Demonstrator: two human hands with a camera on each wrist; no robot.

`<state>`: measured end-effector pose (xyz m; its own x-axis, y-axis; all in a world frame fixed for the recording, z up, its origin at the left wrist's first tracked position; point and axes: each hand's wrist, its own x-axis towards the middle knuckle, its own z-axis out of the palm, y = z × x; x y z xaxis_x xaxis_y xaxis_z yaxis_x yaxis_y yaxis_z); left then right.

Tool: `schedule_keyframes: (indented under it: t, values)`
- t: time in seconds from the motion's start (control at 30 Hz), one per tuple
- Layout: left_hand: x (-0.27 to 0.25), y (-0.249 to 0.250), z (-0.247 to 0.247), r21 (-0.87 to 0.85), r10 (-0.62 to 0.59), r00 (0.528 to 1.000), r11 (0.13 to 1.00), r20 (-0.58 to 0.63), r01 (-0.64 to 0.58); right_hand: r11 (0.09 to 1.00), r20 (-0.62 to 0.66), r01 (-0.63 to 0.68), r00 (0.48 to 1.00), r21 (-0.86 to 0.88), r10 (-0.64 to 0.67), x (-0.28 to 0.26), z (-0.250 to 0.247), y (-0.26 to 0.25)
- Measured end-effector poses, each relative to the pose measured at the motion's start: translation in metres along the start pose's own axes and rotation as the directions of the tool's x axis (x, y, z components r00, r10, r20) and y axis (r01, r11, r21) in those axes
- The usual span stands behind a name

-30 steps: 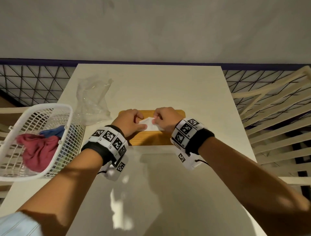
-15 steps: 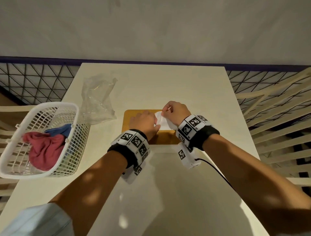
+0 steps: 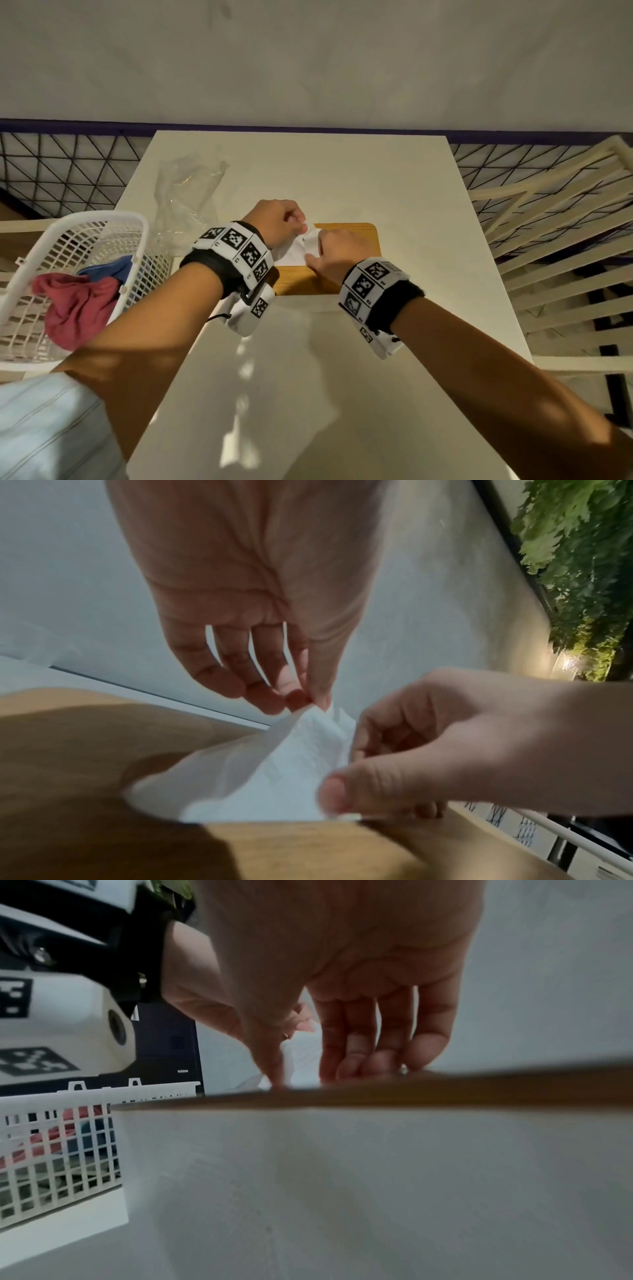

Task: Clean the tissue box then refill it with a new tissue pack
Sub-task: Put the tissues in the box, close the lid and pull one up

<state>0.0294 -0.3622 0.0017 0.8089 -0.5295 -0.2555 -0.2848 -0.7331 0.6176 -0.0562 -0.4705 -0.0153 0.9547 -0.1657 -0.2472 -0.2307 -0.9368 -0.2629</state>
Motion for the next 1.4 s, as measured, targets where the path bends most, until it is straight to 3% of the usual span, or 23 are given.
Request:
schedule_keyframes:
  t: [0.1,0.17,0.27,0.33,0.47,0.63,0.73,0.87,0.97,1.03,1.1,1.13,1.23,1.4]
  values:
    - [-0.003,-0.006,0.005,0.019,-0.008,0.997,1.0,-0.073,0.009,0.999,-0.026,-0.01,1.0,0.052,0.011,0.003,-0.003,0.005]
    - [-0.007,-0.009,0.009,0.066,-0.017,0.999,0.998,-0.043,0.02,0.998,-0.051,0.009,0.999,0.066,-0.005,0.004,-0.005,0.01]
    - [-0.011,-0.011,0.02,0.387,-0.029,0.999,0.922,0.042,0.011,0.995,-0.035,-0.01,0.999,0.098,0.014,0.006,-0.008,0.015]
    - [-0.01,-0.011,0.025,0.473,-0.007,1.0,0.881,0.014,0.0,0.989,-0.03,-0.04,0.999,0.141,0.045,0.006,-0.009,0.016]
    - [-0.008,-0.01,0.017,0.363,-0.005,0.992,0.931,-0.123,0.05,0.991,-0.026,-0.068,0.997,0.116,0.072,0.003,-0.009,0.012]
    - [-0.009,-0.013,0.001,0.276,0.107,0.989,0.958,-0.1,-0.076,0.984,-0.048,-0.154,0.986,0.091,0.159,0.008,-0.005,-0.002]
    - [-0.011,-0.02,-0.005,0.131,0.041,0.992,0.991,-0.123,-0.025,0.988,-0.062,-0.146,0.987,0.05,0.149,0.011,-0.009,-0.001]
    - [-0.022,-0.042,-0.018,0.052,-0.06,0.997,0.997,0.057,0.057,0.976,-0.105,-0.046,0.992,0.214,0.07,0.008,-0.018,0.015]
    - [-0.026,-0.06,-0.028,-0.019,-0.04,0.994,0.999,0.097,0.042,0.885,-0.118,0.002,0.991,0.465,0.059,0.001,-0.026,0.034]
    - [-0.027,-0.069,-0.031,-0.155,-0.044,0.995,0.986,0.091,0.057,0.741,-0.049,-0.033,0.995,0.671,0.089,-0.002,-0.026,0.048]
    - [-0.029,-0.072,-0.029,-0.262,-0.024,0.996,0.964,0.087,0.046,0.617,0.018,-0.081,0.994,0.783,0.107,-0.003,-0.023,0.061]
    - [-0.03,-0.072,-0.026,-0.285,-0.017,0.996,0.958,0.089,0.042,0.605,0.037,-0.098,0.993,0.791,0.113,-0.002,-0.02,0.065]
    - [-0.027,-0.069,-0.015,-0.252,-0.019,0.996,0.967,0.082,0.039,0.645,0.037,-0.125,0.988,0.754,0.148,0.0,-0.013,0.067]
    - [-0.018,-0.063,-0.004,-0.018,-0.075,0.997,0.997,-0.026,0.074,0.757,-0.014,-0.148,0.979,0.636,0.203,0.002,-0.009,0.062]
